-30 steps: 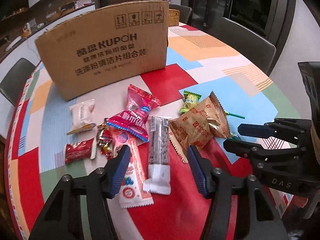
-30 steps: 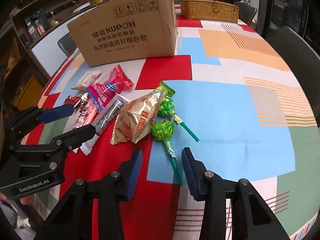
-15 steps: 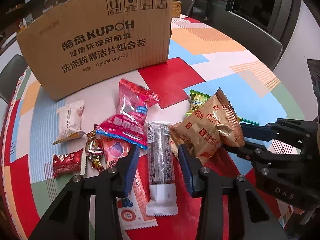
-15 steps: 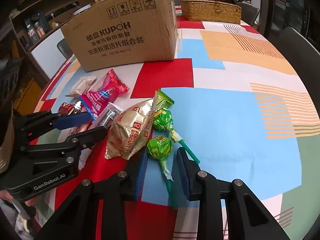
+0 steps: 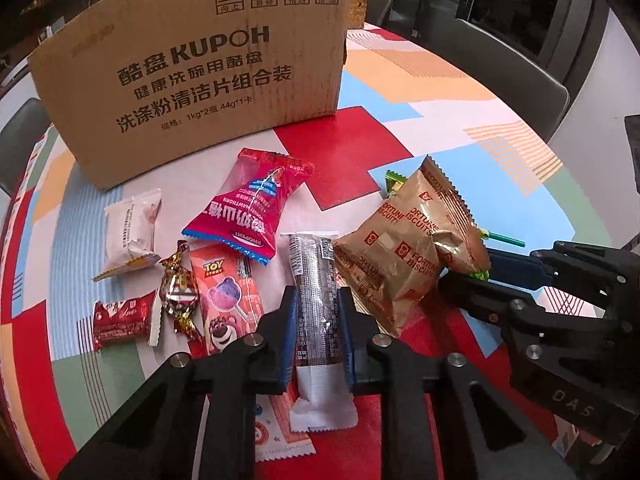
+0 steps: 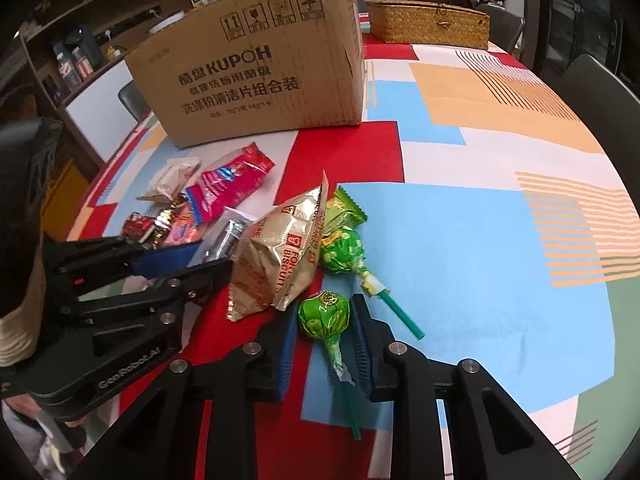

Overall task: Organize snacks
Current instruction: 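Grasp the grey bar with the left gripper while the right grasps a green lollipop, then carry the bar and lollipop into the cardboard box and release both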

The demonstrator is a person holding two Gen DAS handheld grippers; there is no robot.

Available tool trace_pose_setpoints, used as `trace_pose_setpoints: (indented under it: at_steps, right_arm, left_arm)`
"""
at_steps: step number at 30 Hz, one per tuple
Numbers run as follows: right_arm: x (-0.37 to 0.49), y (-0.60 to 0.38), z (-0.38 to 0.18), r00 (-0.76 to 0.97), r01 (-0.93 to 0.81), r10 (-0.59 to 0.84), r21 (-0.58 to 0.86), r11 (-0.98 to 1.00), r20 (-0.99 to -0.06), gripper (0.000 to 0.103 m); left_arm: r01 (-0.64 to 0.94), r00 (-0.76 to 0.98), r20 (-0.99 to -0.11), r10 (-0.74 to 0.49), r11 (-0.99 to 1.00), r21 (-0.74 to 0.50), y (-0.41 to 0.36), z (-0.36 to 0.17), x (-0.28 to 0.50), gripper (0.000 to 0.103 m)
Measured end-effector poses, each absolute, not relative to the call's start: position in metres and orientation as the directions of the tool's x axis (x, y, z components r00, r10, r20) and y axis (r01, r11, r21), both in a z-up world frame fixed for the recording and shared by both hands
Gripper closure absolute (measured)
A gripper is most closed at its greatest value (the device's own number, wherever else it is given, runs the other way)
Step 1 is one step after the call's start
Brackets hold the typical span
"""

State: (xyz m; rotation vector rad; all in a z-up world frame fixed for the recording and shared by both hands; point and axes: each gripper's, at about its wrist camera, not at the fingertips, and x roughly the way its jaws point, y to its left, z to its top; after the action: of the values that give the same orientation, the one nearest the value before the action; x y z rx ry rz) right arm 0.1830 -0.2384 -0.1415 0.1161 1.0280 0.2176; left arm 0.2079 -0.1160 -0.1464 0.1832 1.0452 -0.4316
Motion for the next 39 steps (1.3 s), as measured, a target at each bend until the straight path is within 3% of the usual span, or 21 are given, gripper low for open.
trace_pose_setpoints:
  at_steps: [19, 39]
  right_arm:
    - [0.150, -0.228, -0.075, 0.616, -0.149, 0.281, 0.242, 0.959, -0.736, 0.076]
    - [0.196, -0.208, 0.032, 0.788, -0.216, 0.293, 0.203, 0.955, -0.542, 0.076]
  left_arm:
    - [0.403, 0.563, -0.765, -0.313, 0.912, -0.076, -0.090, -0.063, 0.166, 0.083]
    - [0.355, 0.735, -0.607, -0.303, 0.934, -0.037, -0.052, 0.042, 0.208, 0.083]
